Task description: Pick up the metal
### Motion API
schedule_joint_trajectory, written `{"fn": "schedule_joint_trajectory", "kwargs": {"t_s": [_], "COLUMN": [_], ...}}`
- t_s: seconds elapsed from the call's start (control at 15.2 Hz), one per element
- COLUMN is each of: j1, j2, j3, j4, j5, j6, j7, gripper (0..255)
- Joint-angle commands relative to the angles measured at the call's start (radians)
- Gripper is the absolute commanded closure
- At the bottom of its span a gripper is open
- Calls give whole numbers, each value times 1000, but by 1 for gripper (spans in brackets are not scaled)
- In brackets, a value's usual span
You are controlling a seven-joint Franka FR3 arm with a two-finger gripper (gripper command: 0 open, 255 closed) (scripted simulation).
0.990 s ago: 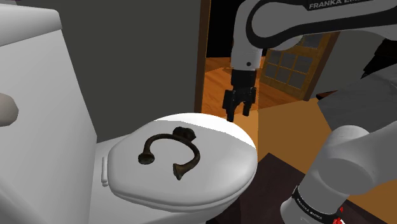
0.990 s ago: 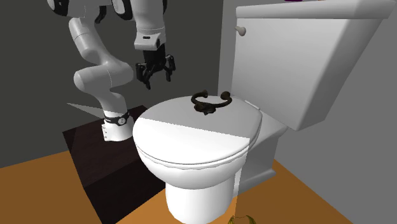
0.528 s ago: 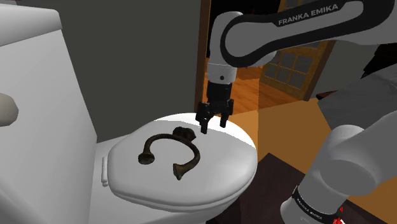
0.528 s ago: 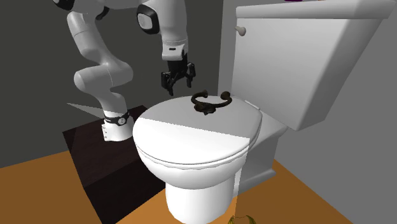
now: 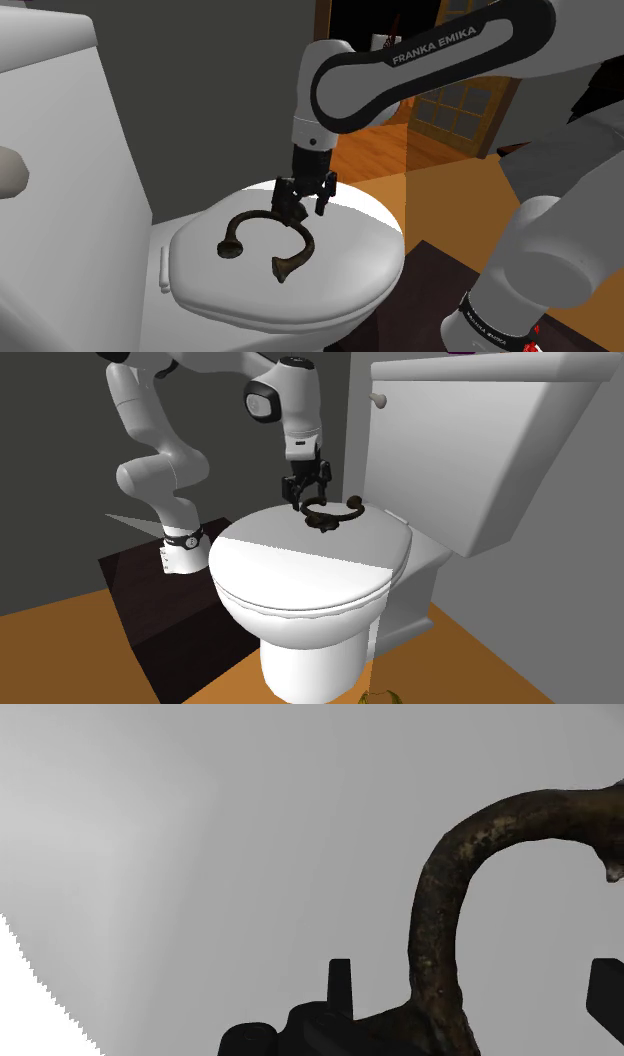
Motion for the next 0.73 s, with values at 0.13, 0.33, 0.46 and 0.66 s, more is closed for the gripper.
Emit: {"fn": "schedule_joint_trajectory", "kwargs": {"t_s": [0.13, 0.33, 0.46, 0.66], "j1": [2, 2, 1, 1], "j2": [26, 37, 42, 42], "j3": [10, 13, 13, 14], "j4": [-36, -48, -46, -46], "j5": [6, 9, 7, 7], "j6": [63, 86, 88, 88], "j7": [-8, -11, -12, -11], "gripper": [0, 0, 255, 255]}}
